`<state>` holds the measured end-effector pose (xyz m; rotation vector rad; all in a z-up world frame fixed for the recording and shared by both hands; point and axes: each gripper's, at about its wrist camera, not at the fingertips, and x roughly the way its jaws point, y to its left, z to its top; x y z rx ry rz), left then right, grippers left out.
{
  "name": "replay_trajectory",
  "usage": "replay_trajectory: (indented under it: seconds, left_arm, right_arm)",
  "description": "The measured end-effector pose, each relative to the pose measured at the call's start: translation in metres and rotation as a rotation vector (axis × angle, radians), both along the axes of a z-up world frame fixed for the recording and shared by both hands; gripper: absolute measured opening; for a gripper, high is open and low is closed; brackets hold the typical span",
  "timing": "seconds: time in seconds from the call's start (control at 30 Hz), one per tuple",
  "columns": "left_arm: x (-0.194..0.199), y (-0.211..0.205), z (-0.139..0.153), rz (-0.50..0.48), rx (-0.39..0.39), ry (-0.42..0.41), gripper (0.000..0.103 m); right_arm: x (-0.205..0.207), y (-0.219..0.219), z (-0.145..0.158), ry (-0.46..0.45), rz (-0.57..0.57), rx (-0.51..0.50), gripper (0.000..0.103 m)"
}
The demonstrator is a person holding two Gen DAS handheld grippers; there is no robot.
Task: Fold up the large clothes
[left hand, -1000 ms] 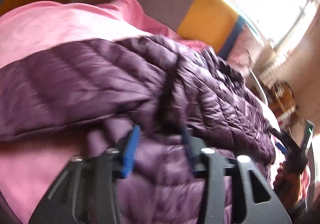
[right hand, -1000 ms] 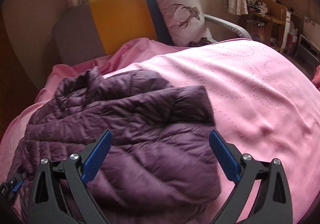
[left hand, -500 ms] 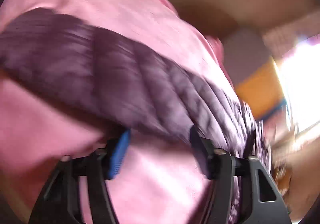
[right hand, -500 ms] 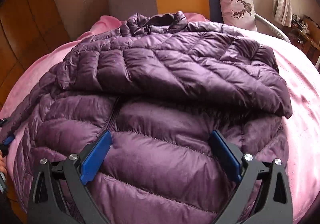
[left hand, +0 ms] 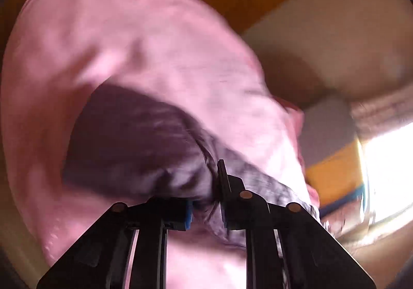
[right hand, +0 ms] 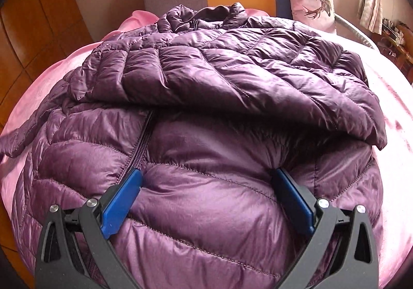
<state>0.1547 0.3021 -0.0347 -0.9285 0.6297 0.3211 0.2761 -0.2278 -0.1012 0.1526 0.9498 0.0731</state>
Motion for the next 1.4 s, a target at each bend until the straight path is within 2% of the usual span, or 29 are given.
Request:
replay_trajectory:
  seconds: [0.17,0.23,0.33,0.4,0.47,0.6,0.7,0.77,0.83,1.0,1.13,1.2,1.27,1.4]
  left_arm:
    - [0.021,-0.093,0.066,-0.288,0.134,-0.211,0.016]
    - [0.030,-0.145,0.083,-0.448,0.166,-0.275,0.016]
    - [0.039,-0.222,0.088,-0.678,0.213,-0.315,0.016]
    - [0.040,-0.274,0.080,-0.829,0.256,-0.310,0.016]
    - [0.041,-0.312,0.068,-0.923,0.313,-0.293,0.016]
    - [0.035,-0.367,0.026,-1.116,0.368,-0.174,0.027]
    - [0.031,-0.366,0.007,-1.135,0.383,-0.131,0.038]
    - [0.026,-0.358,0.005,-1.120,0.361,-0.138,0.062]
    - [0.018,-0.352,0.004,-1.090,0.337,-0.155,0.073]
    - [0.009,-0.336,0.001,-1.072,0.310,-0.160,0.074]
    - [-0.011,-0.328,0.004,-1.082,0.347,-0.181,0.086]
    - [-0.017,-0.325,0.000,-1.095,0.364,-0.170,0.086]
    - [-0.020,-0.320,-0.005,-1.098,0.361,-0.150,0.086]
    - [-0.028,-0.305,-0.014,-1.063,0.319,-0.132,0.086]
  right_arm:
    - [-0.004,-0.005,0.001,-0.014,-0.002,0.037,0.101]
    - [-0.004,-0.006,0.001,-0.019,-0.002,0.050,0.101]
    - [-0.006,-0.009,0.002,-0.032,-0.008,0.080,0.101]
    - [-0.007,-0.013,0.002,-0.042,-0.012,0.112,0.101]
    - [-0.009,-0.018,0.003,-0.055,-0.016,0.153,0.101]
    - [-0.013,-0.026,0.003,-0.075,-0.021,0.216,0.101]
    - [-0.014,-0.031,0.004,-0.086,-0.023,0.255,0.101]
    - [-0.014,-0.032,0.004,-0.088,-0.024,0.265,0.101]
    - [-0.014,-0.033,0.005,-0.087,-0.024,0.270,0.101]
    - [-0.017,-0.043,0.008,-0.080,-0.047,0.321,0.096]
    - [-0.024,-0.048,0.022,-0.078,-0.071,0.422,0.096]
    - [-0.025,-0.042,0.030,-0.087,-0.040,0.462,0.096]
    - [-0.022,-0.025,0.036,-0.078,0.006,0.457,0.094]
    - [-0.007,0.018,0.037,-0.043,0.097,0.372,0.083]
